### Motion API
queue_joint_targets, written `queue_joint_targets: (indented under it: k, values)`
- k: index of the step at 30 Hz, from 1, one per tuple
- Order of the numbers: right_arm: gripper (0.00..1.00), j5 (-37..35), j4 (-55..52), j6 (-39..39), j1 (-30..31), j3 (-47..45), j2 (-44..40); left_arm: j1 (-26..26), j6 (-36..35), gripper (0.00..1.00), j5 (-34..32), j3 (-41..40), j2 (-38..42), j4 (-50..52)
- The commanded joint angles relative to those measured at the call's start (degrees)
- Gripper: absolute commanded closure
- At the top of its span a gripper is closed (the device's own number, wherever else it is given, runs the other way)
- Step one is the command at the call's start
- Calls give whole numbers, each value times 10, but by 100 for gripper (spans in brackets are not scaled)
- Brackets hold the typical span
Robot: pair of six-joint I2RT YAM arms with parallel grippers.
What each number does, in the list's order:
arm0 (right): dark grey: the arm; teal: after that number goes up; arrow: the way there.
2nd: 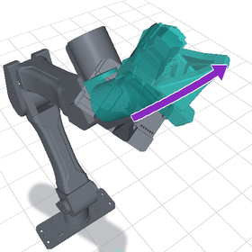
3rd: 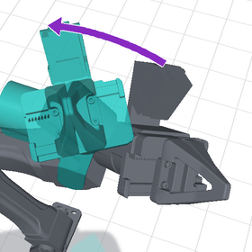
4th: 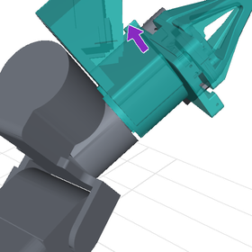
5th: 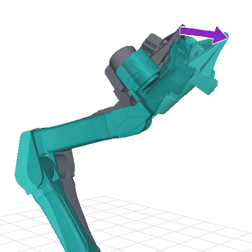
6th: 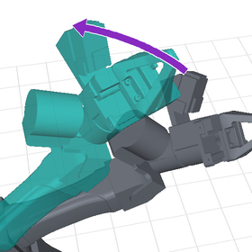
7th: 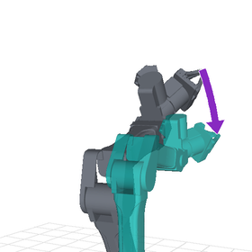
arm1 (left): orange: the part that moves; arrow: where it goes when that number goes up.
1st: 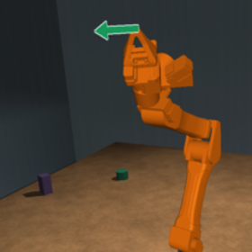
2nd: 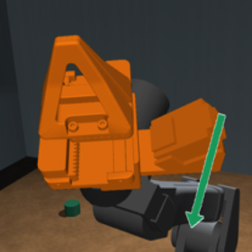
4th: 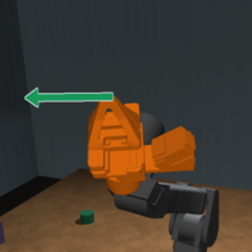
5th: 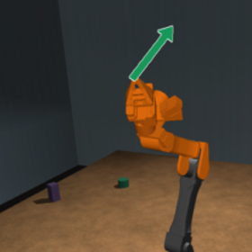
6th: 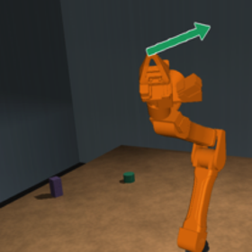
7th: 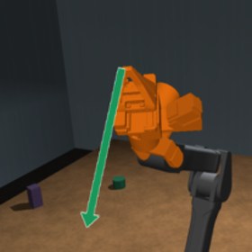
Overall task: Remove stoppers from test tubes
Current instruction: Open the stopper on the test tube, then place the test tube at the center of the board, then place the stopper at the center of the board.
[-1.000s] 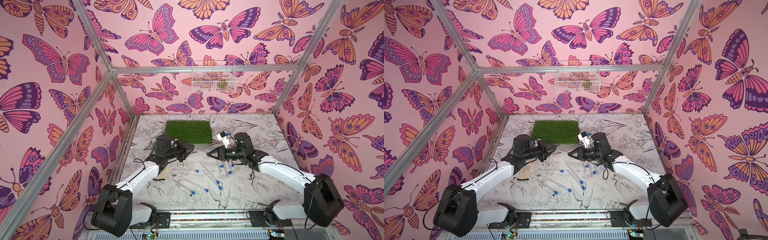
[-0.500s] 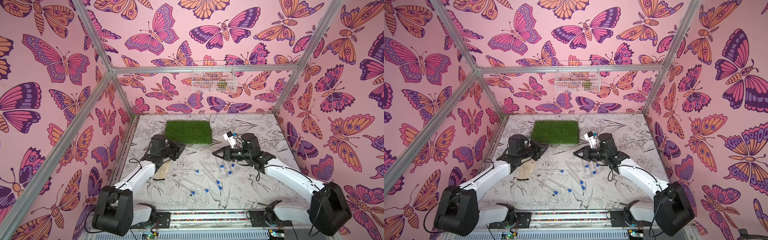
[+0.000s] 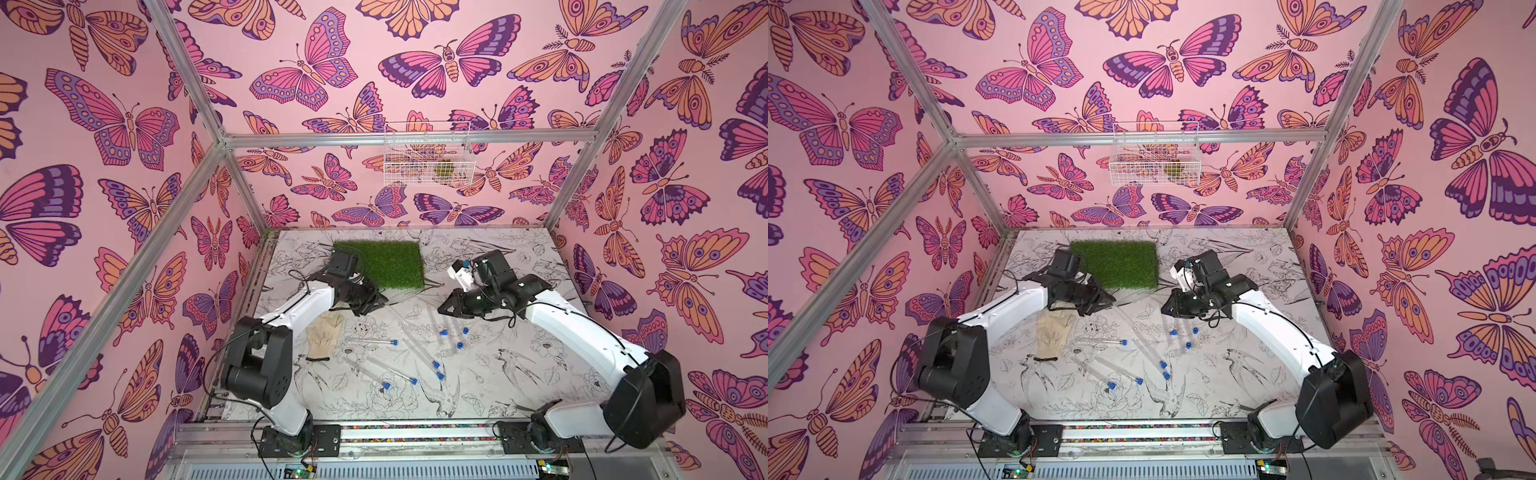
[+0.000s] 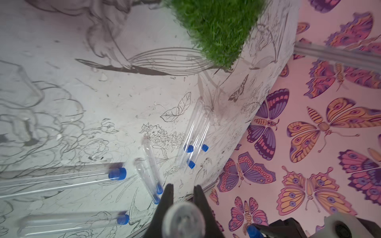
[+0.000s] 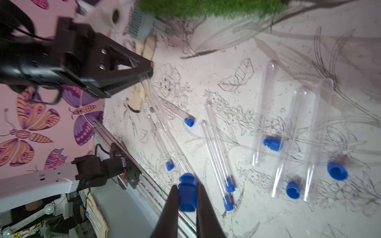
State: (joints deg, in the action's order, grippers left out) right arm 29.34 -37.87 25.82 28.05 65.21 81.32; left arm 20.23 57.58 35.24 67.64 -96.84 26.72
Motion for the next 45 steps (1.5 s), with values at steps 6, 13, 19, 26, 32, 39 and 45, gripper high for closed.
queue_joint_targets:
  k: [6,13,19,26,32,39,45]
  values:
    - [84,-44,-92,-26,25,9,70,71,-98,100,-9,144,-152,115]
    - [84,-72,-94,-36,49,30,142,92,-125,100,-12,200,-223,145]
    - [84,-78,-80,-33,60,45,182,98,-128,100,-2,213,-255,147]
    - [84,-89,-75,-34,79,67,226,109,-126,100,0,222,-272,146]
    - [84,-98,-68,-34,85,73,253,117,-125,100,-3,225,-283,146]
    - [81,-101,-62,-35,86,72,272,123,-124,89,-4,218,-289,145]
    - [77,-104,-59,-35,86,70,280,125,-125,79,-2,216,-290,145]
